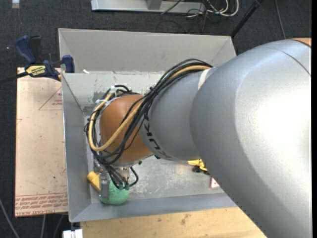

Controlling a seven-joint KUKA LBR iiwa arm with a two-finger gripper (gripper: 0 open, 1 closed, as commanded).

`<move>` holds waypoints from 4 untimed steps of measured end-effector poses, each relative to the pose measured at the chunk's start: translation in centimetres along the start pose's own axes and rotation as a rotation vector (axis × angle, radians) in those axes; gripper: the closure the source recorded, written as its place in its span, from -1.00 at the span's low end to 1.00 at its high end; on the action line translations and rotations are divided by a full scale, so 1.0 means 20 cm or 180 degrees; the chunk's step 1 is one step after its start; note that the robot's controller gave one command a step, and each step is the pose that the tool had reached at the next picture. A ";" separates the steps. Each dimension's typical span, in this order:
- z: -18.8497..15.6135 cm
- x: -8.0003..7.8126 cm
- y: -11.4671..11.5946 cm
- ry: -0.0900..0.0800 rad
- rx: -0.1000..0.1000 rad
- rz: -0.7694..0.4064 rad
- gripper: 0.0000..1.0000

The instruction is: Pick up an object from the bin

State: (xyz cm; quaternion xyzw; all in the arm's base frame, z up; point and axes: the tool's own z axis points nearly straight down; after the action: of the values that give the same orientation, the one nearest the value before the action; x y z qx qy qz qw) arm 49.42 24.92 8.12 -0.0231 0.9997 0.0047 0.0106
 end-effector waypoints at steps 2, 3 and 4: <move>-0.28 -0.16 -0.10 0.0020 0.0008 0.0070 1.00; 0.05 -0.31 -0.01 0.0052 0.0014 0.0102 1.00; 0.06 -0.11 -0.10 0.0062 0.0021 -0.0034 -1.00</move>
Offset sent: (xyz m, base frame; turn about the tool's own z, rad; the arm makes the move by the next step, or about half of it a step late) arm 0.0483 -0.0300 -0.0112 0.0450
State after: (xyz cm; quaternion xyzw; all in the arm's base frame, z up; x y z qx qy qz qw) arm 51.78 23.06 7.03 -0.0285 0.9996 0.0011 0.0010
